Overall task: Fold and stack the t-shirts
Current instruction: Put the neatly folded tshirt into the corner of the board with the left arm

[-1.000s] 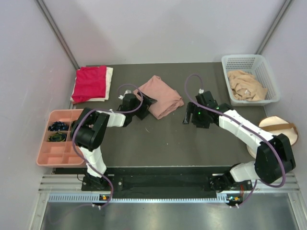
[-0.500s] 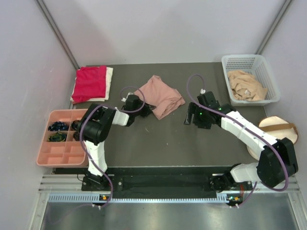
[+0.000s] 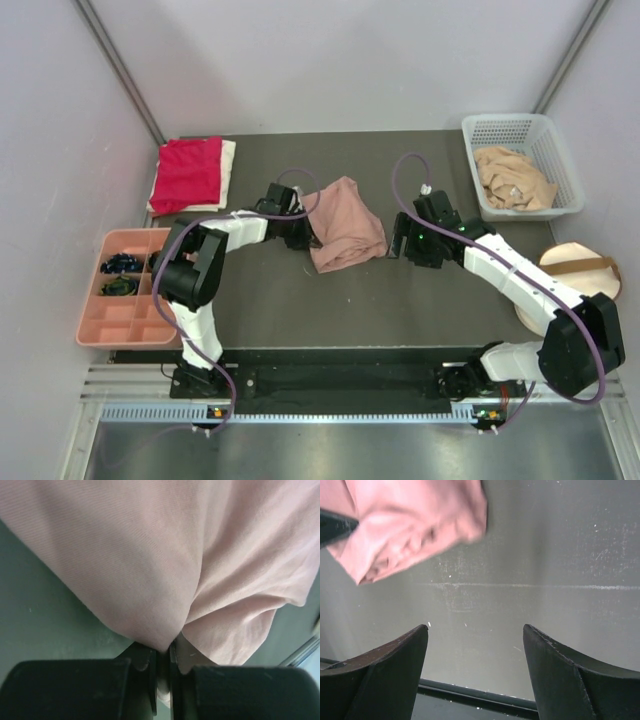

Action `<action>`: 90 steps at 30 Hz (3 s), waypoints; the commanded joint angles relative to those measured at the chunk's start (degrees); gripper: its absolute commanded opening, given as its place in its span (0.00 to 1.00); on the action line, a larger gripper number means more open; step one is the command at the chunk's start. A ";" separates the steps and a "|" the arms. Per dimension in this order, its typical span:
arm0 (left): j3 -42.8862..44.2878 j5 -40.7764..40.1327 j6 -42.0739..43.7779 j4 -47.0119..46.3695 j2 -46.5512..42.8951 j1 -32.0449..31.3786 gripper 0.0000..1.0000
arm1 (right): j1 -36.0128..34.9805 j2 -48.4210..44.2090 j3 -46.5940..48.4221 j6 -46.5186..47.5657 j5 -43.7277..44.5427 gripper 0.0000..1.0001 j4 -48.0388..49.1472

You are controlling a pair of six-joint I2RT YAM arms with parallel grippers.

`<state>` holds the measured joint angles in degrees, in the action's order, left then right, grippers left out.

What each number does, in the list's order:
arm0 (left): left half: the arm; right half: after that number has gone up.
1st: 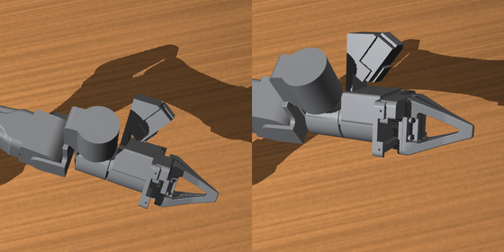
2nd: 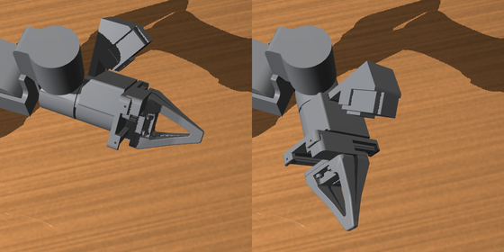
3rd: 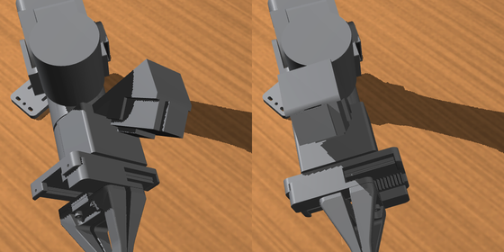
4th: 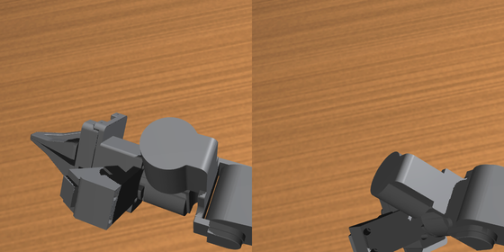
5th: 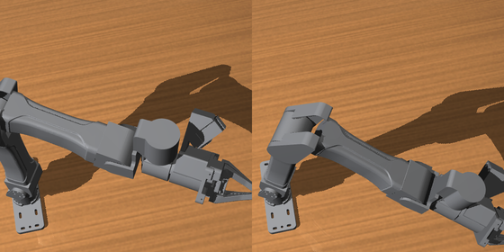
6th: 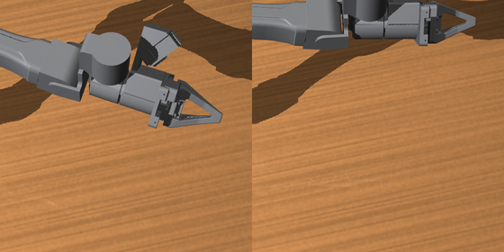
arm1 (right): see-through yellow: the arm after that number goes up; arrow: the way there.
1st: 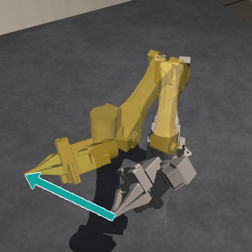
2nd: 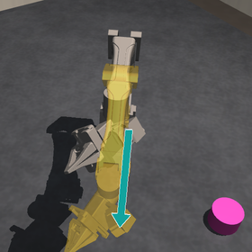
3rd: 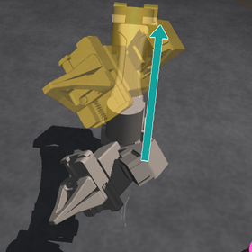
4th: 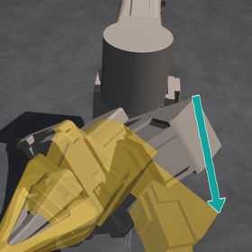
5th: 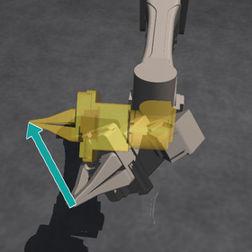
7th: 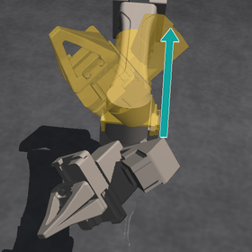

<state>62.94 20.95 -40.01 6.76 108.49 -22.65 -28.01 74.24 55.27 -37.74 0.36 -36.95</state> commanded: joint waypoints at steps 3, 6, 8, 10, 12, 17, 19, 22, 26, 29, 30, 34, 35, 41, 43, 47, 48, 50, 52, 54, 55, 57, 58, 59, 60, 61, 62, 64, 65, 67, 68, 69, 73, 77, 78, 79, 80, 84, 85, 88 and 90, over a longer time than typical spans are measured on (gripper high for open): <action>1.58 4.72 23.03 25.57 -2.40 -1.16 0.00 | -0.64 -1.82 2.04 -0.23 0.87 0.77 0.12; -0.96 0.33 25.42 27.78 -5.12 -1.16 0.23 | -0.64 -1.73 2.22 -0.15 0.87 0.77 0.03; -2.90 -0.99 24.72 26.03 -8.27 -0.99 0.60 | -0.64 -1.55 2.13 -0.06 0.87 0.77 0.12; -5.89 0.49 22.45 23.48 -10.74 0.06 0.90 | -0.64 -1.20 2.13 0.03 0.69 0.77 0.12; -7.47 2.51 20.86 20.84 -13.73 1.55 0.95 | -0.64 -1.11 2.22 0.03 0.52 0.77 0.12; -11.07 7.26 14.80 13.73 -17.96 5.25 0.99 | -0.64 -0.94 2.30 0.12 0.25 0.77 0.21; -13.00 9.63 10.59 8.02 -18.31 7.09 0.99 | -0.64 -0.76 2.48 0.29 0.43 0.77 0.12; -18.71 13.31 2.87 -3.10 -18.22 8.94 0.99 | -0.56 -0.50 2.83 0.65 0.43 0.77 -0.05; -26.62 16.75 -7.87 -20.27 -14.45 9.30 0.99 | -0.64 0.12 3.18 0.82 0.43 0.77 -0.23; -29.88 18.34 -13.94 -30.45 -10.15 9.30 0.98 | -0.64 0.29 3.62 0.91 0.25 0.77 -0.32; -30.33 17.99 -14.65 -31.71 -9.53 9.30 0.98 | -0.64 0.29 3.71 1.08 0.34 0.77 -0.40; -30.60 14.21 -13.53 -30.59 -9.26 9.21 0.98 | -0.64 0.21 4.15 1.17 0.52 0.77 -0.67; -29.72 13.08 -12.91 -29.45 -9.43 9.21 0.98 | -0.64 0.21 3.97 1.26 0.52 0.77 -0.67; -24.10 4.81 -7.63 -20.31 -9.35 9.29 0.99 | -0.73 -0.06 3.62 0.82 0.17 0.77 -0.32; -22.60 3.40 -6.32 -18.29 -8.56 9.21 0.98 | -0.56 -0.15 3.62 0.73 0.17 0.77 -0.23; -19.88 3.22 -6.22 -17.67 -6.54 8.95 0.97 | -0.64 -0.41 3.45 0.73 0.17 0.77 -0.32; -19.61 3.22 -6.22 -17.66 -6.19 8.42 0.97 | -0.64 -0.50 3.45 0.73 0.25 0.77 -0.32; -19.26 2.26 -6.22 -17.49 -5.57 7.37 0.97 | -0.64 -0.58 3.36 0.56 0.34 0.77 -0.32; -19.26 1.47 -6.13 -17.14 -5.13 5.17 0.96 | -0.56 -0.76 3.10 0.65 0.34 0.77 -0.40; -19.43 0.32 -6.40 -16.87 -4.95 3.16 0.96 | -0.64 -0.85 3.09 0.65 0.52 0.77 -0.49; -19.52 0.06 -6.83 -16.96 -4.86 2.53 0.96 | -0.64 -1.02 3.09 0.56 0.52 0.77 -0.58; -20.31 -0.47 -7.36 -17.31 -4.86 0.96 0.96 | -0.64 -1.11 3.09 0.56 0.52 0.77 -0.58; -21.18 -0.47 -7.89 -17.40 -5.04 0.60 0.96 | -0.56 -1.11 3.09 0.56 0.61 0.77 -0.75; -21.62 -0.82 -8.07 -17.66 -5.21 -0.10 0.96 | -0.64 -1.20 3.01 0.56 0.69 0.77 -0.67; -22.15 -1.00 -8.24 -18.01 -5.48 -0.37 0.96 | -0.56 -1.20 2.92 0.47 0.69 0.77 -0.49; -23.03 -1.00 -8.68 -18.19 -5.65 -0.72 0.96 | -0.64 -1.20 2.66 0.38 0.69 0.77 -0.41; -23.47 -0.91 -8.77 -18.28 -5.74 -1.25 0.95 | -0.64 -1.20 2.57 0.38 0.52 0.77 -0.23; -24.78 -0.82 -9.12 -18.72 -5.74 -1.60 0.93 | -0.64 -1.20 2.39 0.21 0.34 0.77 -0.05; -25.31 -0.74 -9.30 -19.15 -5.74 -1.78 0.89 | -0.64 -1.20 2.30 0.21 0.26 0.77 0.12; -26.63 -0.47 -10.00 -21.16 -5.13 -1.78 0.67 | -0.64 -1.29 1.95 0.03 0.17 0.77 0.21; -26.73 -0.30 -10.35 -21.70 -4.61 -1.78 0.59 | -0.64 -1.29 1.86 0.03 0.17 0.77 0.21; -26.73 0.05 -10.79 -22.23 -3.47 -1.78 0.34 | -0.64 -1.29 1.78 0.03 0.25 0.77 0.04; -24.98 1.90 -11.85 -24.78 -0.65 -1.78 0.00 | -0.55 -1.90 1.16 0.29 0.69 0.77 -0.67; -21.99 1.55 -10.62 -21.29 -0.82 -1.43 0.00 | -0.64 -3.04 0.20 0.29 0.96 0.77 -1.19; -21.02 1.20 -8.79 -19.70 -2.13 -1.17 0.00 | -0.64 -3.83 -0.33 0.21 0.87 0.77 -1.20; -18.84 0.50 -7.55 -17.68 -3.01 -0.90 0.00 | -0.64 -4.18 -0.68 0.21 0.70 0.77 -1.11; -17.42 -0.81 -6.32 -13.75 -3.98 -0.20 0.00 | -0.56 -4.71 -0.95 0.12 0.69 0.78 -1.28; -8.74 -3.98 0.96 -2.65 -8.89 2.52 0.00 | -0.56 -6.82 -2.26 0.21 0.96 0.84 -1.63; -7.32 -4.51 1.94 -1.15 -9.69 3.22 0.00 | -0.64 -7.17 -2.44 0.38 0.96 0.87 -1.63; -1.95 -6.27 5.46 4.12 -11.89 5.86 0.00 | -0.64 -8.41 -3.06 0.47 1.22 0.97 -2.07; 1.99 -6.62 8.18 7.54 -12.51 6.57 0.00 | -0.64 -8.67 -3.41 0.47 1.40 0.99 -2.34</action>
<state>57.12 19.11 -39.79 4.45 100.79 -18.59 -28.01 67.75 52.18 -37.54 0.56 -39.20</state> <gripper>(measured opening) 0.081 0.974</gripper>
